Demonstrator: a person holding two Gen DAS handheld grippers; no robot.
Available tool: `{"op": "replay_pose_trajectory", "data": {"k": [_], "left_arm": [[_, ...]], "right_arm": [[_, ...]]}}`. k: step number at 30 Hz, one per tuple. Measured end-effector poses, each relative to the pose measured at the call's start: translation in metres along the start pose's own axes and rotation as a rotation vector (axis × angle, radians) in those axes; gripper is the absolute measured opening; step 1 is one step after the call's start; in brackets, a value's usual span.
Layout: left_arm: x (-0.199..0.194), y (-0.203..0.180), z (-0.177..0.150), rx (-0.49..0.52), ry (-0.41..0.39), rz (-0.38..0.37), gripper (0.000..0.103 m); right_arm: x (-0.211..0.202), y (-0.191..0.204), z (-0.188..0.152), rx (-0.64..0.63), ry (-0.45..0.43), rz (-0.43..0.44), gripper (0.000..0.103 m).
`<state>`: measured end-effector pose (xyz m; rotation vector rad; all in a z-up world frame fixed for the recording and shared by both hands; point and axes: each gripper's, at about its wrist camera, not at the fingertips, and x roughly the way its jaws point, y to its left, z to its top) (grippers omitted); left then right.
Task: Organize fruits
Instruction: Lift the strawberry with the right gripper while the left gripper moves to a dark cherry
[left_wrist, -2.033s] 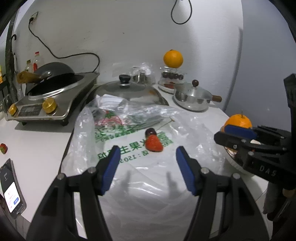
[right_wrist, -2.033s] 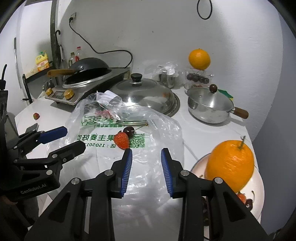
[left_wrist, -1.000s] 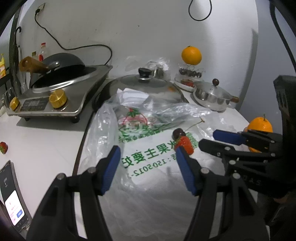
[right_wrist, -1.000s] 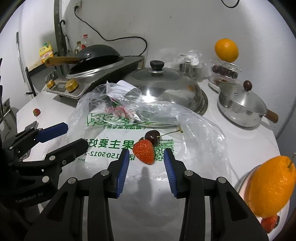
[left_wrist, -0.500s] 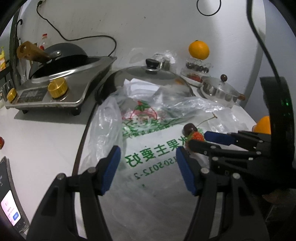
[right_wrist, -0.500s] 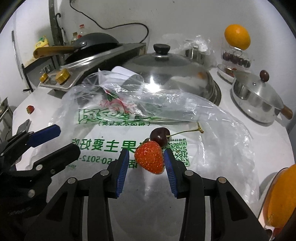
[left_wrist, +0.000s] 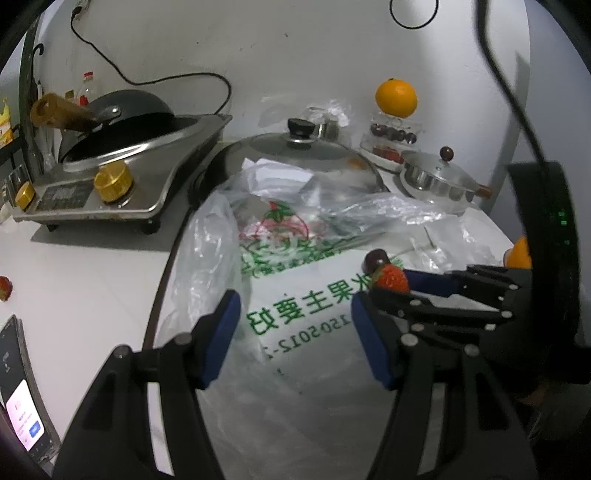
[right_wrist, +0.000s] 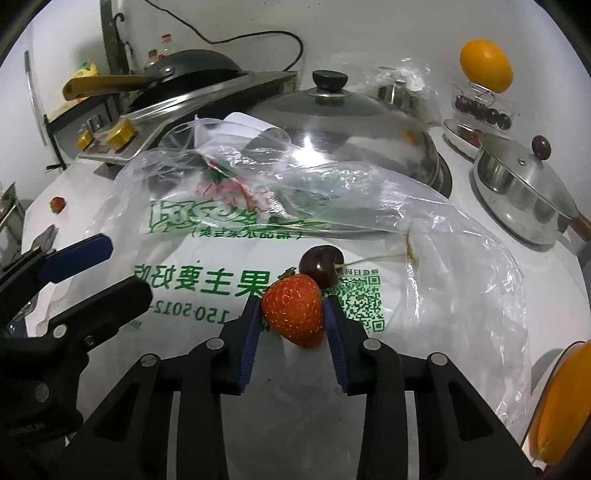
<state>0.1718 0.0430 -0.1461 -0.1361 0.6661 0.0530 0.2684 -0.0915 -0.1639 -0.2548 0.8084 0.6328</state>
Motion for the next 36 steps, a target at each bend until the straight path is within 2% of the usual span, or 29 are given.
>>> {"op": "replay_pose_trajectory", "data": {"k": [7,11,19,26,36], "left_arm": [[-0.011,-0.02,0.012,0.041,-0.015,0.002,0.064],[-0.014,-0.038,0.02,0.075,-0.029,-0.011,0.064],[0.008,-0.07,0.03,0.141,0.005,-0.03,0.064],[0.031,-0.084,0.036,0.178,0.032,-0.04,0.064],[0.057,-0.089,0.04,0.195,0.078,-0.048,0.064]], "right_arm": [[-0.042,-0.015,0.004,0.015,-0.093,0.026,0.037],[-0.065,-0.029,0.008,0.041,-0.147,0.012,0.037],[-0.096,-0.06,0.01,0.099,-0.222,-0.026,0.037],[-0.101,-0.075,0.014,0.124,-0.249,-0.048,0.037],[-0.091,-0.081,0.016,0.175,-0.239,-0.054,0.037]]}}
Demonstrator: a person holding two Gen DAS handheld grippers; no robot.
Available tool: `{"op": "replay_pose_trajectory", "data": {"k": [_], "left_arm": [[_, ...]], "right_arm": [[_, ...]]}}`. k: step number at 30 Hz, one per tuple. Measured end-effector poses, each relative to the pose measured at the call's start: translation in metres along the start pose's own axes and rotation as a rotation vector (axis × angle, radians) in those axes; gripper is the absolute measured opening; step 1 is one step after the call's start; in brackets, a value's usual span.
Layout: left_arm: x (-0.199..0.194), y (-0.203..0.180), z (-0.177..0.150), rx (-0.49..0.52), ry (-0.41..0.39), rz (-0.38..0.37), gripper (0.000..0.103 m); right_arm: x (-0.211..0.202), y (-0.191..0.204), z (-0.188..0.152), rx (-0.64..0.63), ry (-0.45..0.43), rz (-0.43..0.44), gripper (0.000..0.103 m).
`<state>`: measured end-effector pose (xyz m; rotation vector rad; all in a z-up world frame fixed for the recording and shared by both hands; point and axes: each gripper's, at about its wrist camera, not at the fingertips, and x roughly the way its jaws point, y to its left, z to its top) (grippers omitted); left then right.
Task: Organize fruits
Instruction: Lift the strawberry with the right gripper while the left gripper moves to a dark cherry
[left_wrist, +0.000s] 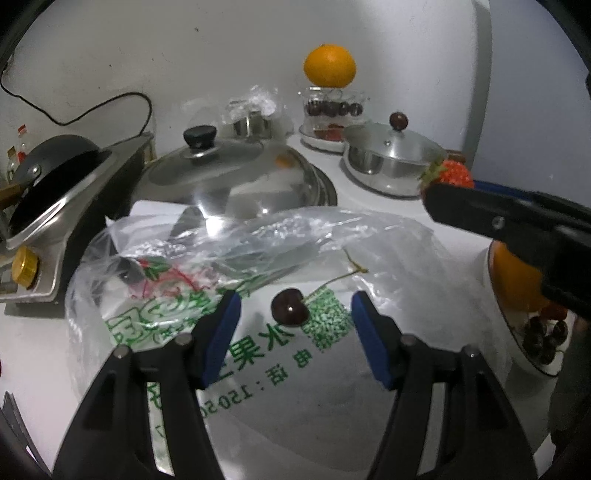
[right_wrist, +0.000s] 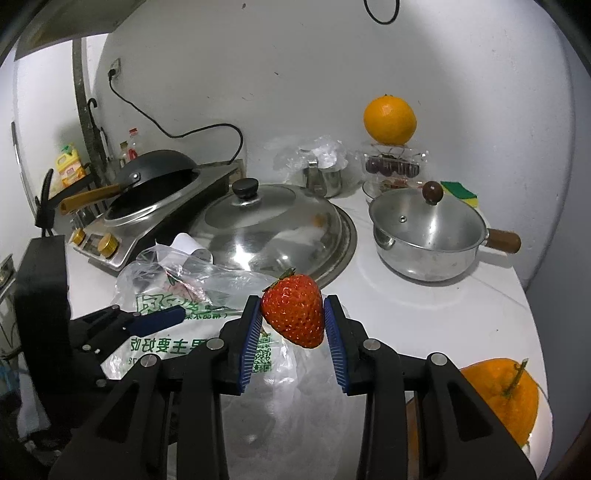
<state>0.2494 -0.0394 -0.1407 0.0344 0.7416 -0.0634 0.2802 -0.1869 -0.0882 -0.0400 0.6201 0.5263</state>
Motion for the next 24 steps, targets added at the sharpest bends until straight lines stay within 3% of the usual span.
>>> {"op": "replay_pose_trajectory", "data": {"k": [18,24], "left_arm": [[0.039,0.002,0.004,0.003,0.082,0.026,0.063],[0.041,0.003,0.004,-0.001,0.084,0.035,0.056]], "right_arm": [[0.014,-0.003,-0.006,0.064,0.03,-0.023,0.037],[0.014,-0.003,-0.005,0.062,0.027,-0.025,0.037]]}}
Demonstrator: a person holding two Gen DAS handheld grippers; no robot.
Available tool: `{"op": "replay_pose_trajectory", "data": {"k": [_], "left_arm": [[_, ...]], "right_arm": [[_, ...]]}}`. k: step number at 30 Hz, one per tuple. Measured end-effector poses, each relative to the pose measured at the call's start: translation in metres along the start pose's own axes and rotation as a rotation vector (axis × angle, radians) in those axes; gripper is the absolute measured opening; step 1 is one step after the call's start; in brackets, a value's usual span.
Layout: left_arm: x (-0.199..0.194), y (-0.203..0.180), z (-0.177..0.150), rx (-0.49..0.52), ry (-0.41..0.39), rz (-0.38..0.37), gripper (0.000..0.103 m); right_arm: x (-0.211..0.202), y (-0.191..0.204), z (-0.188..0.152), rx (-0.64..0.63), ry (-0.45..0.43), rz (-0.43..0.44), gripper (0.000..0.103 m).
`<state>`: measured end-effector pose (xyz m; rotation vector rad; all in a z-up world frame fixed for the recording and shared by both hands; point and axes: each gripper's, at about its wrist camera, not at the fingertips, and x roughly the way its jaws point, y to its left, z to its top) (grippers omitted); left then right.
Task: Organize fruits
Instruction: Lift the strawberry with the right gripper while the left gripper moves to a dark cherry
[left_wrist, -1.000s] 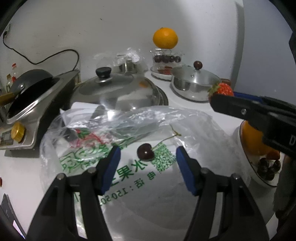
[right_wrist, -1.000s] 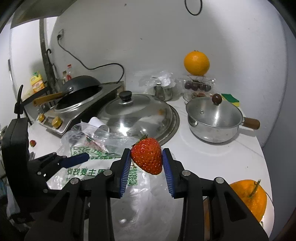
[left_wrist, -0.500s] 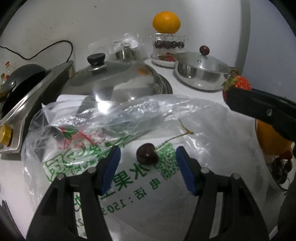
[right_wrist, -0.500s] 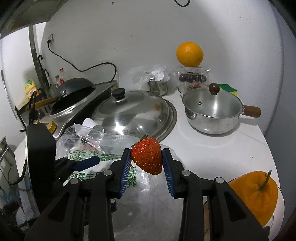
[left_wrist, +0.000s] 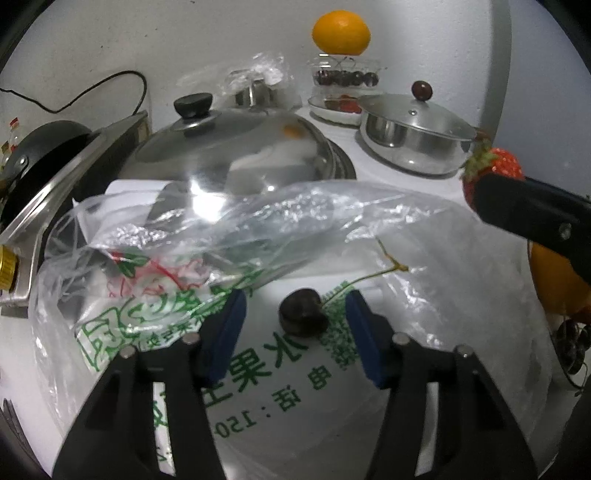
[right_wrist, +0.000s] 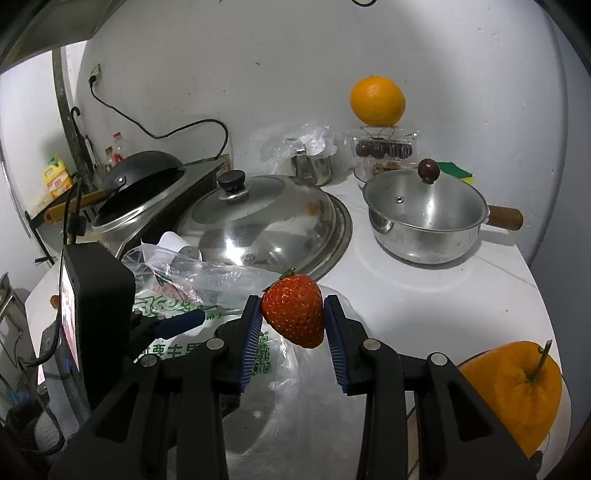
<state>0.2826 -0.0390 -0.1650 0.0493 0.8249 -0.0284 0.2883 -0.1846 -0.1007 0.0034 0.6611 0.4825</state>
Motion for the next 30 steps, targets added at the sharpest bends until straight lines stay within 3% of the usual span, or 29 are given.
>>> {"op": "replay_pose_trajectory", "data": {"k": [20,22,24,30], "left_arm": [[0.01,0.0,-0.003,0.013,0.052,0.017,0.054],[0.01,0.001,-0.003,0.01,0.05,0.011,0.052],[0.008,0.002,-0.004,0.008,0.044,0.001,0.042],[0.003,0.005,-0.007,0.003,0.039,-0.027,0.036]], "right_arm": [[-0.007,-0.004,-0.002,0.012,-0.01,0.014,0.037],[-0.007,-0.004,-0.002,0.012,-0.009,0.015,0.037],[-0.008,-0.004,-0.003,0.011,-0.008,0.017,0.037],[-0.01,-0.003,-0.002,0.01,-0.012,0.013,0.037]]}}
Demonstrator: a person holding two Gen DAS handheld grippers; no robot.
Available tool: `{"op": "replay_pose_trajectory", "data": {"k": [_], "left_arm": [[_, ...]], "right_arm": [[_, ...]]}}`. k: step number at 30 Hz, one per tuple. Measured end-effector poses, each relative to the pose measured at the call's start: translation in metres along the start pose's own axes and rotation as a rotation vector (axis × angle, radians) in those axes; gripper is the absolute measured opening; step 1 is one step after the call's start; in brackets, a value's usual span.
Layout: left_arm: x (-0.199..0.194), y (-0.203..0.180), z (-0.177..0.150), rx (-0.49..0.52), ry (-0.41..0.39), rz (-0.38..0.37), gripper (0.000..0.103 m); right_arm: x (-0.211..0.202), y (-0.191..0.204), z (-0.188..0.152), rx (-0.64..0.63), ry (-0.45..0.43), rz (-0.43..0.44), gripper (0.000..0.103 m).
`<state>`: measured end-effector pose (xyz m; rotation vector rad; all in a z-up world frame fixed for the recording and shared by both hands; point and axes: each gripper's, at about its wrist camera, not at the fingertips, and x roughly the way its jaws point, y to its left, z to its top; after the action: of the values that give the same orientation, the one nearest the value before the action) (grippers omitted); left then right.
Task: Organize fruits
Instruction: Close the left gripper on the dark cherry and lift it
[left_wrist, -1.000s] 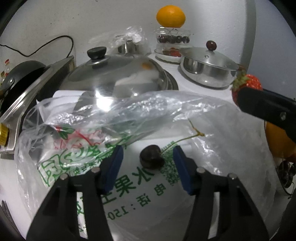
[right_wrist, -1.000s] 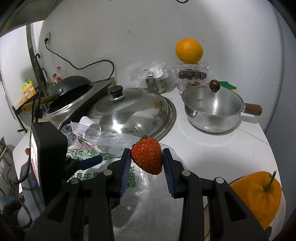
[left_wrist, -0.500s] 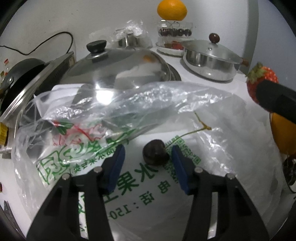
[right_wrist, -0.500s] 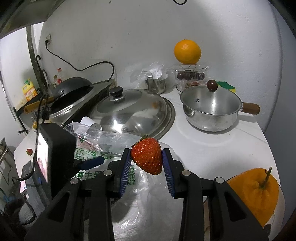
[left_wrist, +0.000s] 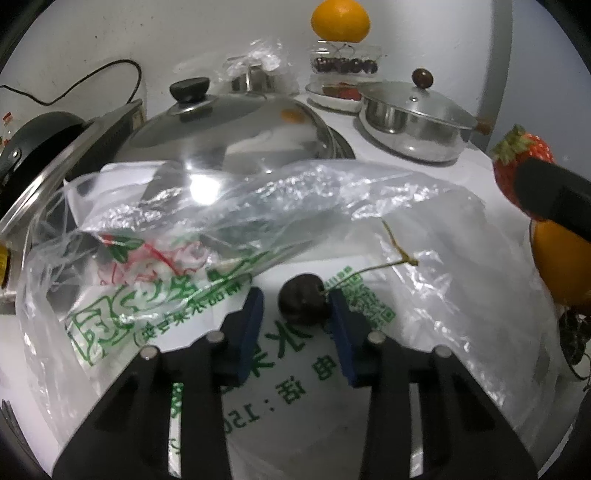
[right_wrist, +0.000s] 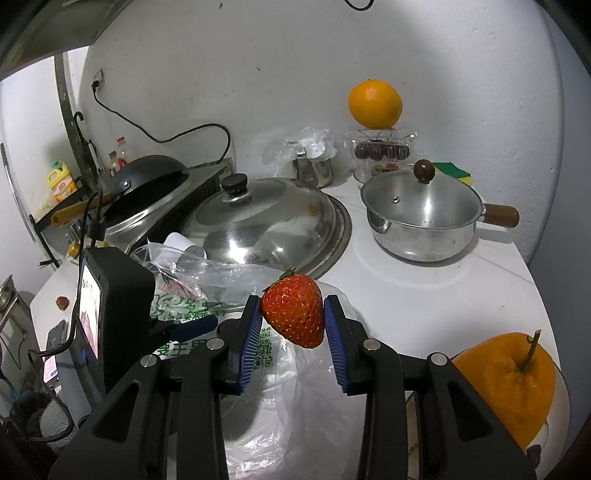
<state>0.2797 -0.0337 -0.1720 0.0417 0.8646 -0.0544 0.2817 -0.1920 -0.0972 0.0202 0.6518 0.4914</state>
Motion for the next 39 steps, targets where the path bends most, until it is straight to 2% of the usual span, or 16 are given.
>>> {"op": "replay_pose_trajectory", "data": {"k": [10,24,30,33,36,37,39], "left_arm": [[-0.018,0.001,-0.004,0.0,-0.032,-0.021,0.034],[0.002,-0.005,0.002,0.057,0.031,-0.012,0.04],[0.006,-0.003,0.002,0.051,0.021,-0.017,0.04],[0.005,-0.001,0.0,0.042,0.014,-0.03,0.038],[0.002,0.0,-0.003,0.043,0.003,-0.043,0.034],[0.0,0.0,-0.004,0.044,-0.001,-0.053,0.029],[0.0,0.0,-0.004,0.043,-0.001,-0.062,0.029]], "right_arm": [[-0.008,0.006,0.001,-0.02,-0.006,-0.005,0.037],[-0.009,0.009,0.001,-0.031,-0.009,-0.003,0.037],[-0.007,0.008,-0.002,-0.026,-0.005,-0.002,0.037],[-0.006,0.008,-0.003,-0.029,0.0,-0.005,0.037],[-0.006,0.009,-0.004,-0.033,0.0,-0.011,0.037],[-0.006,0.009,-0.004,-0.033,0.001,-0.012,0.037],[-0.004,0.009,-0.004,-0.033,0.005,-0.013,0.037]]}}
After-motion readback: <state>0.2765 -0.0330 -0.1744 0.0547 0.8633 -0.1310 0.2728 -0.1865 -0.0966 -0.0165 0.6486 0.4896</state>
